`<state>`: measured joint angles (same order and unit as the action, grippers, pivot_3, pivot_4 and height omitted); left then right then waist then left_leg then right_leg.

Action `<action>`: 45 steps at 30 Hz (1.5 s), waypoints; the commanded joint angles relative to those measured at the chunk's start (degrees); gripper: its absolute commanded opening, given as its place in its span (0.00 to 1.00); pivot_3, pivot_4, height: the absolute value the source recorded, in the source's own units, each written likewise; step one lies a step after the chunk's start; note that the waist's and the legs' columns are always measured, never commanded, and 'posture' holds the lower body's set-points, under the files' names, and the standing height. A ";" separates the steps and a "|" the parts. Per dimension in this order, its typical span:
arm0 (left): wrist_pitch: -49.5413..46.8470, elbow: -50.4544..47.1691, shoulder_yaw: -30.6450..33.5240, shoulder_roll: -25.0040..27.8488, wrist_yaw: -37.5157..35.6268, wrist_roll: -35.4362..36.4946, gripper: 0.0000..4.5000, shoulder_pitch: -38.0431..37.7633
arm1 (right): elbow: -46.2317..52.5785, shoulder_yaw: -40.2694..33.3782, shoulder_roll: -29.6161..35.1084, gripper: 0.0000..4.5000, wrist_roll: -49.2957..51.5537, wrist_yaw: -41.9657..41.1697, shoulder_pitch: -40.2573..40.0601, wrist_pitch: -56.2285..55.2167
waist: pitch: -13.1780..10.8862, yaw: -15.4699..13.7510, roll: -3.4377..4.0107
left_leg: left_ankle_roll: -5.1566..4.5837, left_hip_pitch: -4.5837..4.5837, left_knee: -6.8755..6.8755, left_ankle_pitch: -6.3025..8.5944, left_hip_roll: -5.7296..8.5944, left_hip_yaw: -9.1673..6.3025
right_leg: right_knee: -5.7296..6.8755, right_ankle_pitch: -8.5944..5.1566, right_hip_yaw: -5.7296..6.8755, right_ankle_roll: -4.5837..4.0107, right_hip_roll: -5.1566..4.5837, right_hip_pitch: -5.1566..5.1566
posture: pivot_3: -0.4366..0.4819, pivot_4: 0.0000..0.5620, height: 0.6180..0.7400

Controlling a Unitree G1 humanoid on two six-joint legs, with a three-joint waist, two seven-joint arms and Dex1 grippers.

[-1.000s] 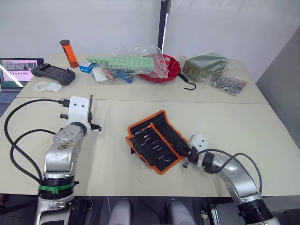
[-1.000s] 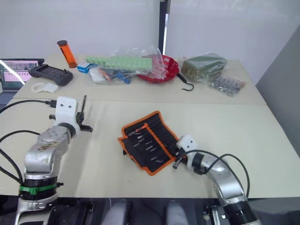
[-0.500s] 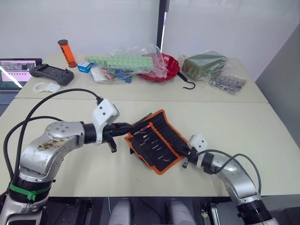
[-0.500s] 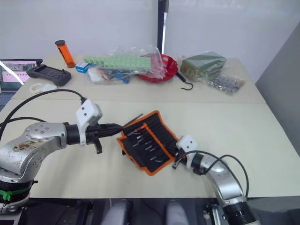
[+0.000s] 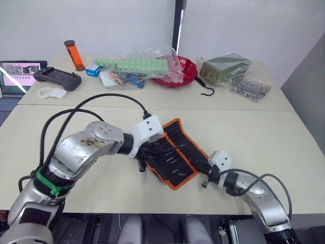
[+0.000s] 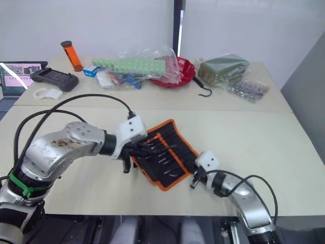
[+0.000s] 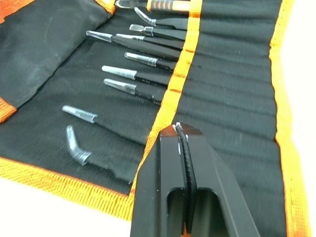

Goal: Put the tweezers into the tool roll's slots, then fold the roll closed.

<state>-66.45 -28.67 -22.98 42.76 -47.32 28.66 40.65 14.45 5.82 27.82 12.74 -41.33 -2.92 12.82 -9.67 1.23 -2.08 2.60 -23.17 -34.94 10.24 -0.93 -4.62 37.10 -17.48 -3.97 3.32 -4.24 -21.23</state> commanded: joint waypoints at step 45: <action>-3.09 5.25 -11.85 -11.86 10.24 -10.05 0.00 1.11 | 1.15 0.80 2.31 0.00 -0.10 -0.91 -2.96 3.91 | 0.00 -0.45 0.04 | -0.01 0.01 -0.27 -0.01 0.02 -0.02 | 0.13 0.03 0.00 -0.02 0.01 0.09 | 0.48 0.27 1.00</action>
<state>-70.00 -23.72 -34.66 31.78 -38.47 19.86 41.86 16.81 5.24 29.48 12.75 -41.13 -4.76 14.85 -9.68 0.78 -2.04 2.59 -23.16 -35.23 10.23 -0.91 -4.64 37.22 -17.45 -3.97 3.30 -4.23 -21.13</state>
